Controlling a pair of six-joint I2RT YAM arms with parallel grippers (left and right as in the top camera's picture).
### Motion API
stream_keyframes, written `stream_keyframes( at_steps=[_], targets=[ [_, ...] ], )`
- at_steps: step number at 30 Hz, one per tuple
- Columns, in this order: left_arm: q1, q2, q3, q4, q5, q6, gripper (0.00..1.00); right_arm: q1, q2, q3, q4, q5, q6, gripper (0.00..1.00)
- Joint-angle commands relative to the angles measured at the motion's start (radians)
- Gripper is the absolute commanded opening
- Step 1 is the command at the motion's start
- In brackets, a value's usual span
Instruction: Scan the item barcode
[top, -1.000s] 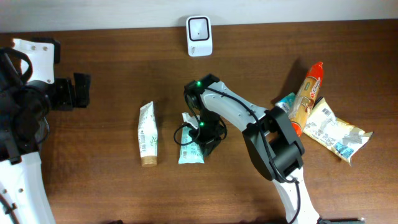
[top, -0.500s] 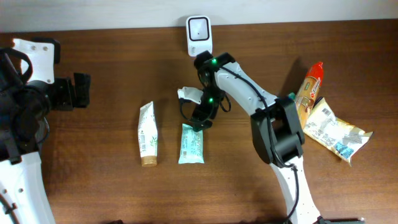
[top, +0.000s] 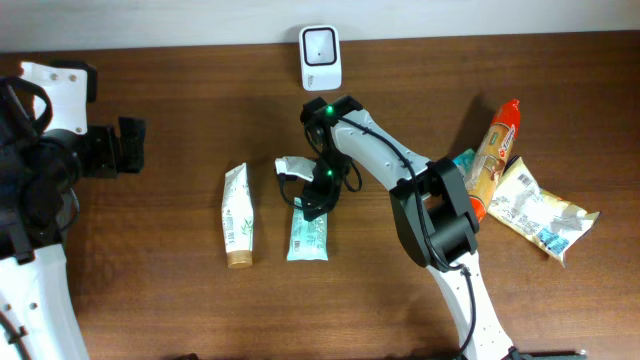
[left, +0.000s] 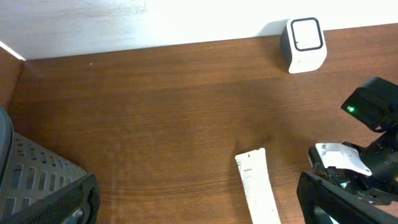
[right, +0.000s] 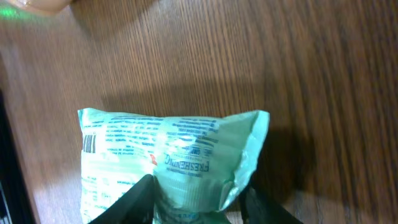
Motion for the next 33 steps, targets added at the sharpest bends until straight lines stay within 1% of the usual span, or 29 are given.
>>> stream_keyframes(
  at_steps=[1, 3, 4, 5, 6, 9, 10, 11, 13, 15, 16, 18, 20, 22, 24, 27, 30, 32, 33],
  targets=[
    [0.003, -0.006, 0.007, -0.002, 0.011, 0.016, 0.99, -0.003, 0.022, 0.004, -0.052, -0.009, 0.075, 0.05],
    [0.003, -0.006, 0.007, -0.002, 0.011, 0.016, 0.99, -0.003, 0.021, 0.041, -0.146, -0.078, 0.090, 0.04],
    [0.003, -0.006, 0.007, -0.002, 0.011, 0.016, 0.99, -0.010, 0.021, 0.073, -0.183, -0.121, 0.141, 0.04],
    [0.003, -0.006, 0.007, -0.002, 0.011, 0.016, 0.99, -0.020, 0.021, 0.109, -0.183, -0.140, 0.253, 0.04],
    [0.003, -0.006, 0.007, -0.002, 0.011, 0.016, 0.99, -0.032, 0.021, 0.134, -0.173, -0.146, 0.330, 0.04],
    [0.003, -0.006, 0.007, -0.002, 0.011, 0.016, 0.99, -0.131, 0.019, 0.258, -0.088, -0.167, 0.637, 0.04],
    [0.003, -0.006, 0.007, -0.002, 0.011, 0.016, 0.99, -0.164, 0.010, 0.291, -0.068, -0.244, 0.645, 0.04],
    [0.003, -0.006, 0.007, -0.002, 0.011, 0.016, 0.99, -0.220, -0.020, 0.338, -0.038, -0.313, 0.687, 0.04],
    [0.003, -0.006, 0.007, -0.002, 0.011, 0.016, 0.99, -0.283, -0.119, 0.348, 0.035, -0.292, 0.692, 0.04],
    [0.003, -0.006, 0.007, -0.002, 0.011, 0.016, 0.99, -0.319, -0.261, 0.348, 0.093, -0.238, 0.688, 0.04],
    [0.003, -0.006, 0.007, -0.002, 0.011, 0.016, 0.99, -0.328, -0.310, 0.348, 0.112, -0.217, 0.687, 0.04],
    [0.003, -0.006, 0.007, -0.002, 0.011, 0.016, 0.99, -0.331, -0.397, 0.348, 0.153, -0.113, 0.688, 0.04],
    [0.003, -0.006, 0.007, -0.002, 0.011, 0.016, 0.99, -0.343, -0.469, 0.348, 0.166, -0.078, 0.689, 0.04],
    [0.003, -0.006, 0.007, -0.002, 0.011, 0.016, 0.99, -0.357, -0.489, 0.346, 0.151, -0.076, 0.687, 0.04],
    [0.003, -0.006, 0.007, -0.002, 0.011, 0.016, 0.99, -0.357, -0.517, 0.343, 0.141, -0.021, 0.674, 0.04],
    [0.003, -0.006, 0.007, -0.002, 0.011, 0.016, 0.99, -0.357, -0.529, 0.335, 0.119, -0.022, 0.669, 0.04],
    [0.003, -0.006, 0.007, -0.002, 0.011, 0.016, 0.99, -0.383, -0.551, 0.222, 0.149, -0.071, 0.669, 0.04],
    [0.003, -0.006, 0.007, -0.002, 0.011, 0.016, 0.99, -0.411, -0.603, 0.078, 0.237, -0.113, 0.685, 0.04],
    [0.003, -0.006, 0.007, -0.002, 0.011, 0.016, 0.99, -0.418, -0.656, -0.045, 0.326, -0.113, 0.704, 0.04]
  ],
)
